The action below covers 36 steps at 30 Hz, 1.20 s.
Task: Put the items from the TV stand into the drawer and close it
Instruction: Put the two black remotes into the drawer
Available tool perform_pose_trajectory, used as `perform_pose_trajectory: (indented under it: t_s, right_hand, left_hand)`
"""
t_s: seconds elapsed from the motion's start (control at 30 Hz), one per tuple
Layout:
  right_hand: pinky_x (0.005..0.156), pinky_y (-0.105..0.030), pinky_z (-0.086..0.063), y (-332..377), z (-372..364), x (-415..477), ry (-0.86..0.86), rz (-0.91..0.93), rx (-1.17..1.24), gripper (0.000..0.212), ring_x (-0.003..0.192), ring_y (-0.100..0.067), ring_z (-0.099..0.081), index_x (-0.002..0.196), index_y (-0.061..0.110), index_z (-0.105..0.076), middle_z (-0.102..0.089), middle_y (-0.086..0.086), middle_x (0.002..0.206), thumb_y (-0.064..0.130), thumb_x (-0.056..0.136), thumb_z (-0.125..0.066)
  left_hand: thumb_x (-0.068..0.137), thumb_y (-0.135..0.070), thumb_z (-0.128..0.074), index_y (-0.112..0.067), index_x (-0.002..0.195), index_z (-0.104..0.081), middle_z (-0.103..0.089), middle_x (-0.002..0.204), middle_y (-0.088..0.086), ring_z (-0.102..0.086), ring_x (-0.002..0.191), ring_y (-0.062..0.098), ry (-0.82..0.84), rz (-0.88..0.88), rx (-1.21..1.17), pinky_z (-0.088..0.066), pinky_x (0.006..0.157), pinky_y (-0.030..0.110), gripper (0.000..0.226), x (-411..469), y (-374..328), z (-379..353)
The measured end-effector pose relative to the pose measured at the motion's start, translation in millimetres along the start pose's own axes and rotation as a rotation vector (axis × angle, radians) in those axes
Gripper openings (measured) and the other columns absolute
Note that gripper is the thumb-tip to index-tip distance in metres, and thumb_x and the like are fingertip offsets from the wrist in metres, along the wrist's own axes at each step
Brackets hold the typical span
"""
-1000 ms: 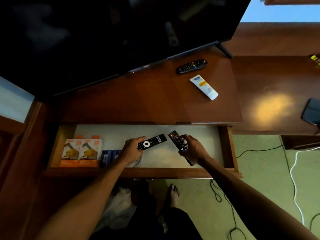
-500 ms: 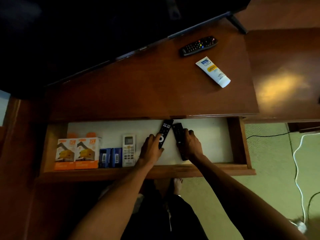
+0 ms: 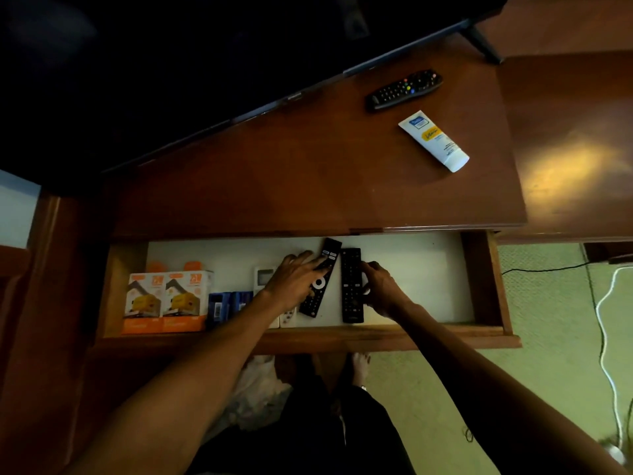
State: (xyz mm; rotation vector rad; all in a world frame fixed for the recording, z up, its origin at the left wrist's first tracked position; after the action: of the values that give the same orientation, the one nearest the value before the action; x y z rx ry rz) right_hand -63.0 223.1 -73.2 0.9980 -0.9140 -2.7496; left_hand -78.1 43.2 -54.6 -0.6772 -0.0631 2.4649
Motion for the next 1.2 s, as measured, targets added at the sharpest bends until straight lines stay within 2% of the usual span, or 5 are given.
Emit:
perform_pose_trajectory:
  t_s: [0.43, 0.7, 0.83, 0.93, 1.2]
  right_hand:
    - [0.076, -0.044, -0.058, 42.5, -35.3, 13.6, 0.009, 0.079, 0.037, 0.091, 0.091, -0.039, -0.064, 0.148, 0.024, -0.034, -0.048, -0.017, 0.129, 0.001, 0.071, -0.079]
    - [0.076, -0.043, -0.054, 48.9, -33.4, 6.4, -0.005, 0.087, -0.21, 0.089, 0.096, -0.038, -0.063, 0.148, 0.026, -0.028, -0.053, -0.013, 0.126, 0.031, 0.075, -0.079]
    - [0.071, -0.041, -0.054, 51.2, -30.0, 4.4, 0.029, 0.102, -0.312, 0.084, 0.098, -0.033, -0.065, 0.148, 0.029, -0.023, -0.063, -0.008, 0.121, 0.04, 0.081, -0.072]
    - [0.072, -0.036, -0.052, 55.4, -13.7, 0.7, 0.039, 0.097, -0.307, 0.073, 0.097, -0.024, -0.068, 0.143, 0.027, -0.034, -0.07, 0.0, 0.115, 0.049, 0.083, -0.067]
    - [0.063, -0.028, -0.047, 67.9, 105.6, -29.8, -0.361, 0.223, -0.18, 0.034, 0.08, -0.016, -0.069, 0.11, 0.028, -0.061, -0.074, 0.011, 0.095, 0.054, 0.089, -0.055]
  left_hand:
    - [0.079, -0.027, -0.073, -0.021, 0.138, -0.051, -0.04, 0.152, 0.008, -0.035, 0.138, 0.03, -0.125, 0.168, -0.026, -0.022, 0.112, 0.05, 0.064, -39.2, 9.9, -7.5]
    - [0.081, -0.034, -0.072, -0.022, 0.14, -0.049, -0.039, 0.152, 0.006, -0.03, 0.141, 0.026, -0.103, 0.21, -0.059, -0.015, 0.115, 0.055, 0.064, -43.5, 12.0, -7.5]
    - [0.088, -0.033, -0.066, -0.025, 0.14, -0.048, -0.047, 0.147, 0.002, -0.038, 0.136, 0.021, -0.088, 0.238, -0.273, -0.027, 0.112, 0.045, 0.055, -43.9, 17.8, 1.9]
    - [0.092, -0.023, -0.063, -0.024, 0.134, -0.055, -0.06, 0.132, 0.004, -0.062, 0.103, 0.019, -0.068, 0.24, -0.509, -0.049, 0.091, 0.035, 0.042, -52.3, 26.6, 27.8]
    - [0.094, -0.034, -0.061, -0.018, 0.117, -0.068, -0.071, 0.11, 0.004, -0.066, 0.093, 0.012, -0.158, 0.059, -0.667, -0.055, 0.077, 0.03, 0.029, -30.9, 31.0, 153.7]
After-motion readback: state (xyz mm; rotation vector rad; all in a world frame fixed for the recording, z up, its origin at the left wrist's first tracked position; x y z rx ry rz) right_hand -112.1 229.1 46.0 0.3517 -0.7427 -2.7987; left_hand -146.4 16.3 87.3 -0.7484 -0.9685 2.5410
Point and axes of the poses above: each hand's wrist, its own x-axis towards the middle knuckle, its own z-axis out of the back of the hand, y = z × x, the point moved 6 cm from there along x, towards the middle knuckle
